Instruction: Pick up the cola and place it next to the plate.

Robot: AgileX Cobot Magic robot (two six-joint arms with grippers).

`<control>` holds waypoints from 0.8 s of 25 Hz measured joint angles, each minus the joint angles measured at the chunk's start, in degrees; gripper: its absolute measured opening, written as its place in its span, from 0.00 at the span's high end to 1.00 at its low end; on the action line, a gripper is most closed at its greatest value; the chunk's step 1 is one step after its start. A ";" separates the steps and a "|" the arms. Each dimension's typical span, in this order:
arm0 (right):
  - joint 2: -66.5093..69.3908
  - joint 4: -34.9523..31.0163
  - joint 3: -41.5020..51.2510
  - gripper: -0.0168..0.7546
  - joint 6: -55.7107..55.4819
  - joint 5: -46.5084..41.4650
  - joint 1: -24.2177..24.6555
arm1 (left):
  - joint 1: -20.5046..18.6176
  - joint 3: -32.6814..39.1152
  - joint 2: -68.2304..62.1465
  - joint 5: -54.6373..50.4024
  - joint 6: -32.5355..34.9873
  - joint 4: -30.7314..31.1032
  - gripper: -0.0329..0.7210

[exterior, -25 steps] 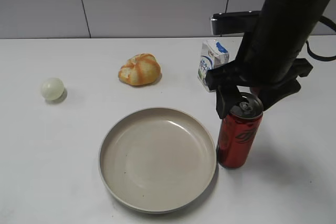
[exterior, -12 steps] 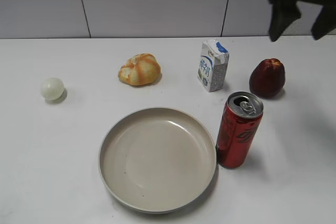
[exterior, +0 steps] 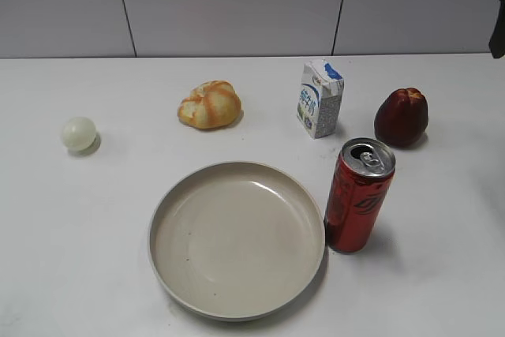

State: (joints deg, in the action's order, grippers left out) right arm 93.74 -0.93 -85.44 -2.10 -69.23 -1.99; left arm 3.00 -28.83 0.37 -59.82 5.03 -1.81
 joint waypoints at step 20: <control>-48.49 -1.52 46.33 0.21 0.40 6.44 0.00 | 0.00 0.00 0.00 0.00 0.00 0.00 0.64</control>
State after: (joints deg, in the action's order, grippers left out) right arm 45.26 -2.45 -39.11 -1.70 -62.79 -1.99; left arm 3.00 -28.83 0.37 -59.82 5.03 -1.81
